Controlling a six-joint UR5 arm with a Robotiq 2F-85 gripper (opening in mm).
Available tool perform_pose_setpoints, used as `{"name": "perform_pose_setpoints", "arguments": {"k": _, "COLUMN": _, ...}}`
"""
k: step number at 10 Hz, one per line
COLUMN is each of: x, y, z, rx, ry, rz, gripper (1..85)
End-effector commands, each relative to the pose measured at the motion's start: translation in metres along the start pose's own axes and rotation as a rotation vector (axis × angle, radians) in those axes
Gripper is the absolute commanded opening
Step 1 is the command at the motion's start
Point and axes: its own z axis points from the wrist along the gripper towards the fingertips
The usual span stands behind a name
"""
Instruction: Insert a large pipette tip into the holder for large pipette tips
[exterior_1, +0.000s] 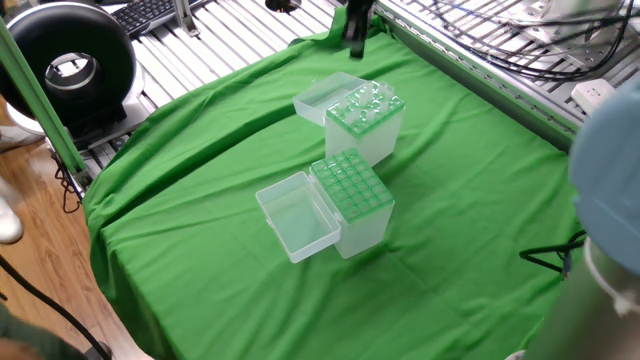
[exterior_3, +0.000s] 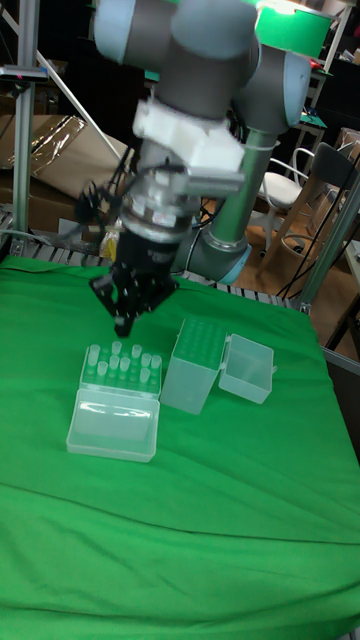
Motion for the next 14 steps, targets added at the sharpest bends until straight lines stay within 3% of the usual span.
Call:
{"name": "perform_pose_setpoints", "arguments": {"k": 1, "x": 0.038, "y": -0.009, "z": -0.034, "rx": 0.007, "ry": 0.118, "rz": 0.16, "gripper": 2.3}}
{"name": "perform_pose_setpoints", "arguments": {"k": 2, "x": 0.039, "y": -0.008, "z": -0.034, "rx": 0.016, "ry": 0.129, "rz": 0.213, "gripper": 1.0}}
{"name": "perform_pose_setpoints", "arguments": {"k": 3, "x": 0.018, "y": 0.009, "z": -0.027, "rx": -0.017, "ry": 0.101, "rz": 0.273, "gripper": 2.3}}
{"name": "perform_pose_setpoints", "arguments": {"k": 4, "x": -0.007, "y": 0.019, "z": -0.013, "rx": -0.087, "ry": 0.072, "rz": 0.339, "gripper": 2.3}}
{"name": "perform_pose_setpoints", "arguments": {"k": 5, "x": -0.014, "y": 0.0, "z": -0.002, "rx": -0.057, "ry": 0.079, "rz": 0.347, "gripper": 1.7}}
{"name": "perform_pose_setpoints", "arguments": {"k": 7, "x": -0.027, "y": -0.011, "z": 0.007, "rx": -0.065, "ry": 0.075, "rz": 0.462, "gripper": 1.0}}
{"name": "perform_pose_setpoints", "arguments": {"k": 9, "x": -0.018, "y": -0.023, "z": 0.005, "rx": -0.077, "ry": 0.107, "rz": 0.539, "gripper": 1.0}}
{"name": "perform_pose_setpoints", "arguments": {"k": 10, "x": -0.02, "y": -0.026, "z": 0.004, "rx": -0.111, "ry": 0.089, "rz": 0.54, "gripper": 1.0}}
{"name": "perform_pose_setpoints", "arguments": {"k": 11, "x": -0.017, "y": -0.035, "z": 0.002, "rx": -0.11, "ry": 0.083, "rz": 0.505, "gripper": 1.0}}
{"name": "perform_pose_setpoints", "arguments": {"k": 12, "x": -0.01, "y": -0.033, "z": 0.002, "rx": -0.11, "ry": 0.109, "rz": 0.509, "gripper": 1.0}}
{"name": "perform_pose_setpoints", "arguments": {"k": 14, "x": -0.01, "y": -0.032, "z": 0.006, "rx": -0.096, "ry": 0.116, "rz": 0.509, "gripper": 1.0}}
